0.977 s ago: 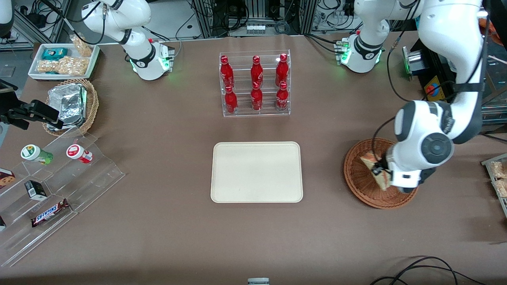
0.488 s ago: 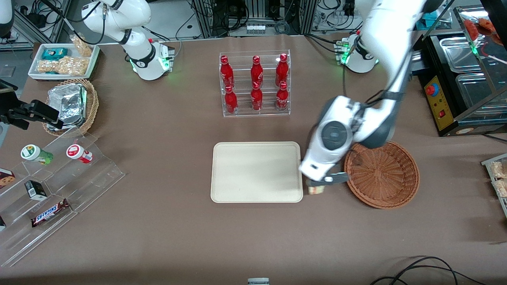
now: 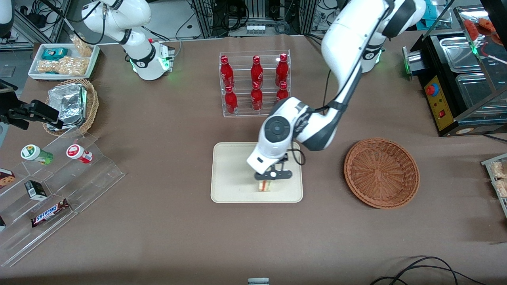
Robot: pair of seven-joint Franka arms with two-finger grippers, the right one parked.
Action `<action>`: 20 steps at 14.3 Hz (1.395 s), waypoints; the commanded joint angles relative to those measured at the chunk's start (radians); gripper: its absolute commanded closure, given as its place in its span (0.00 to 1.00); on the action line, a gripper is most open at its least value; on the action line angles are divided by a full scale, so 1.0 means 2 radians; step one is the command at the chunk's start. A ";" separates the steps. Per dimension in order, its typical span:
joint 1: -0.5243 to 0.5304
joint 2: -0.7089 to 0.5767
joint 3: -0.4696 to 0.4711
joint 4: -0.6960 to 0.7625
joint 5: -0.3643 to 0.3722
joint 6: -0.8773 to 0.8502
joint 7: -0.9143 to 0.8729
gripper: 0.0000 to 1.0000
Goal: Place sandwich from basket to tray
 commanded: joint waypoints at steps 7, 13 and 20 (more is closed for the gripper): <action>-0.023 0.051 0.005 0.048 -0.005 0.018 -0.066 0.83; -0.027 0.006 0.007 0.031 -0.002 -0.004 -0.069 0.00; -0.021 -0.149 0.058 -0.026 0.007 -0.147 -0.075 0.00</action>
